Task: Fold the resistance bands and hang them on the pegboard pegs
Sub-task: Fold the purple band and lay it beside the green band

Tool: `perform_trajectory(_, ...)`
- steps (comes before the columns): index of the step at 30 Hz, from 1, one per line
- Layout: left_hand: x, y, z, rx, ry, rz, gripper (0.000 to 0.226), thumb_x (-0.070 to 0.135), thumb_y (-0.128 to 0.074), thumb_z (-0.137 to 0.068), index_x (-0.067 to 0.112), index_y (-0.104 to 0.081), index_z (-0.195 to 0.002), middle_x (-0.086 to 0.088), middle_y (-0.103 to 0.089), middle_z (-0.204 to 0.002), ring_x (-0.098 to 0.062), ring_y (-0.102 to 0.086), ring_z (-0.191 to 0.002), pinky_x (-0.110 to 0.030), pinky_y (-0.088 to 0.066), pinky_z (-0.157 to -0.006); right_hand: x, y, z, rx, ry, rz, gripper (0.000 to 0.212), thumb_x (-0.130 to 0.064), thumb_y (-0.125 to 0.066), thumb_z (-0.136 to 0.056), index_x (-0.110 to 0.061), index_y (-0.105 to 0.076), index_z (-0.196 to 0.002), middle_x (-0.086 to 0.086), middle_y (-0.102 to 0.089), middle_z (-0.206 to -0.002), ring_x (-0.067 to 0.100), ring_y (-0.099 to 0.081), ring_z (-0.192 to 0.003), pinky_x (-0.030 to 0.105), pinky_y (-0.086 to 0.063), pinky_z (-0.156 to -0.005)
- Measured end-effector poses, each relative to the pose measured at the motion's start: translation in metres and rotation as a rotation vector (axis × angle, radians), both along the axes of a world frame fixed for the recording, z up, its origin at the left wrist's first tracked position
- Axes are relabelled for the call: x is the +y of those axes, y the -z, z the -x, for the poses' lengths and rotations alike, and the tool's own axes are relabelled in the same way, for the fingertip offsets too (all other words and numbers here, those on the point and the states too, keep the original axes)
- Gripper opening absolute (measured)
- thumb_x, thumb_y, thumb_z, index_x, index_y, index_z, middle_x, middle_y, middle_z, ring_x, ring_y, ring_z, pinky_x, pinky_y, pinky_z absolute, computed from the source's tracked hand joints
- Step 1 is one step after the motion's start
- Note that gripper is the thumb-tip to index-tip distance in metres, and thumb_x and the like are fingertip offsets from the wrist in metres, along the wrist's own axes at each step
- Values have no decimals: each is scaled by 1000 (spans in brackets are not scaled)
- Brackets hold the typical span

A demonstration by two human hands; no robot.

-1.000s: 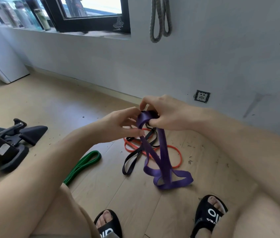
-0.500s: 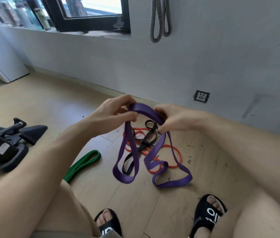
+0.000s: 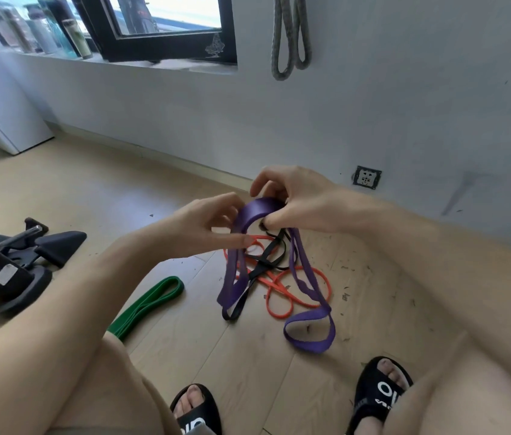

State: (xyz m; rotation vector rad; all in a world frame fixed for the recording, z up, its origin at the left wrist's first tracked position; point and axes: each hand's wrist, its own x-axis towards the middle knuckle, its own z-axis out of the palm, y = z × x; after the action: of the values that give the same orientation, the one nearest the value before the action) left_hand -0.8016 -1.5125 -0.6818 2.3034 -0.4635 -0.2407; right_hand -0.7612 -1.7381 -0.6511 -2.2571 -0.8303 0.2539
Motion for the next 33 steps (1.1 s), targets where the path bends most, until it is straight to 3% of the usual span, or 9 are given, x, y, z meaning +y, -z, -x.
perform_trajectory(4,-7,-7,-1,-118,-2,99,33,36,-77,-83,17,-62,-107,-6,-72,-96,-32,-69,-90,-53,-57,-93,-1,0,-3,-20,24,-13,45,-8,-77,-73,-23,-60,-113,-4,-72,-92,15,-68,-80,37,-58,-76)
perform_trajectory(10,-6,-18,0,-140,-42,230,14,5,-70,-95,5,-62,-106,-6,-67,-92,-27,-72,-85,-28,-58,-78,-13,16,-11,121,-13,144,33,-9,-78,-77,-19,-63,-106,0,-68,-91,17,-65,-81,26,-53,-69)
perform_trajectory(13,0,-18,-1,-124,-108,240,12,6,-69,-95,5,-63,-105,-9,-67,-93,-27,-72,-86,-30,-59,-80,-17,29,-14,212,-42,214,24,-19,-77,-84,-24,-62,-102,1,-66,-92,13,-63,-81,23,-47,-69)
perform_trajectory(18,21,-6,-5,73,-67,-54,17,34,-71,-82,21,-67,-93,5,-69,-81,-14,-67,-79,-44,-51,-76,-22,20,-18,182,53,125,29,-21,-82,-78,-26,-63,-99,-6,-66,-84,3,-59,-66,17,-43,-60)
perform_trajectory(21,19,3,-4,197,18,-181,35,47,-69,-74,23,-70,-99,3,-74,-94,-22,-70,-94,-55,-54,-92,-16,4,-11,159,43,31,34,-17,-81,-78,-26,-63,-105,-10,-72,-84,-2,-60,-62,14,-46,-57)
perform_trajectory(26,0,2,0,191,56,72,54,30,-80,-78,17,-62,-126,-5,-73,-114,-25,-69,-110,-43,-54,-102,4,-6,4,82,-16,-40,35,-15,-80,-73,-26,-63,-102,-7,-74,-82,5,-62,-64,23,-50,-61)
perform_trajectory(28,-4,3,-3,116,47,153,35,15,-80,-85,15,-63,-116,-8,-73,-102,-28,-70,-98,-43,-57,-96,6,-6,4,61,-8,-53,36,-15,-80,-72,-26,-62,-101,-6,-74,-82,6,-61,-64,26,-50,-61)
perform_trajectory(30,-3,2,-4,40,24,197,23,2,-76,-90,20,-62,-98,6,-65,-79,-14,-61,-75,-28,-56,-77,4,-6,2,54,3,-39,38,-13,-80,-73,-24,-60,-103,-3,-74,-84,10,-63,-67,32,-53,-64)
perform_trajectory(33,2,-6,-2,-33,-2,224,14,7,-75,-91,15,-64,-92,0,-59,-72,-15,-55,-69,-26,-46,-65,-2,-2,-2,107,-6,14,41,-11,-81,-76,-22,-60,-109,-2,-73,-93,14,-69,-81,33,-58,-75)
